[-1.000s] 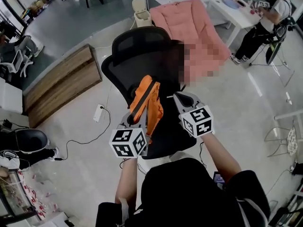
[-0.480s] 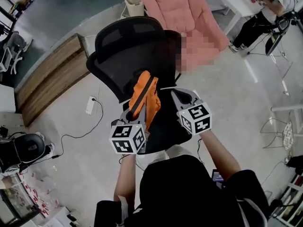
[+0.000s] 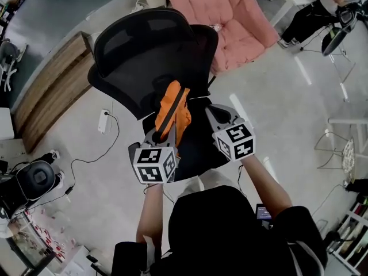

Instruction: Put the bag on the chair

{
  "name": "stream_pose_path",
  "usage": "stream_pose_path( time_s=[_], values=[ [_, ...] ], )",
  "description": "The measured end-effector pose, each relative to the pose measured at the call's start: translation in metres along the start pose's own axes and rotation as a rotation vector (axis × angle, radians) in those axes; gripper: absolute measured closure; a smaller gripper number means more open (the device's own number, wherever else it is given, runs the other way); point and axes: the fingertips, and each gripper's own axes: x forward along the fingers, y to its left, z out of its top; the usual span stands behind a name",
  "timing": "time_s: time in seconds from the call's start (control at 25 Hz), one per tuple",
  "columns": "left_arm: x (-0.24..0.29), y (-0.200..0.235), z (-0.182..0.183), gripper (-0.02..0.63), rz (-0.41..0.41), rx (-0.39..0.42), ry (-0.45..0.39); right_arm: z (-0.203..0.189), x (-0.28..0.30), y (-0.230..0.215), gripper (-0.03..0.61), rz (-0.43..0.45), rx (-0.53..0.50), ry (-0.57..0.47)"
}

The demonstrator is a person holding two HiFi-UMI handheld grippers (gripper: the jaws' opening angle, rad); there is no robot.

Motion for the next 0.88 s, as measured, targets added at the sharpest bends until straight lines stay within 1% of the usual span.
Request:
stream_pose_path(
  time_s=[0.28,0.6,0.76,0.88],
  values=[
    [0.036,0.003,-0.007,0.600,-0.008,0.041,0.056,-0.020,0.021,-0.019,0.577,-0.005,0.042,0.045],
    [0.075,0.004,-0.012,0.600,-0.059,0.074,0.101,-0.044,0.045,-0.038,0.577,-0.006,0.093,0.098],
    [0.086,0.011,-0.012,0.600,-0.069,0.079,0.111,-0.048,0.054,-0.041,0.577,-0.009,0.108,0.110],
    [0.097,0.014,-0.016,0.600,-0.073,0.071,0.125,-0.058,0.060,-0.046,0.577,-0.011,0.130,0.129]
  ],
)
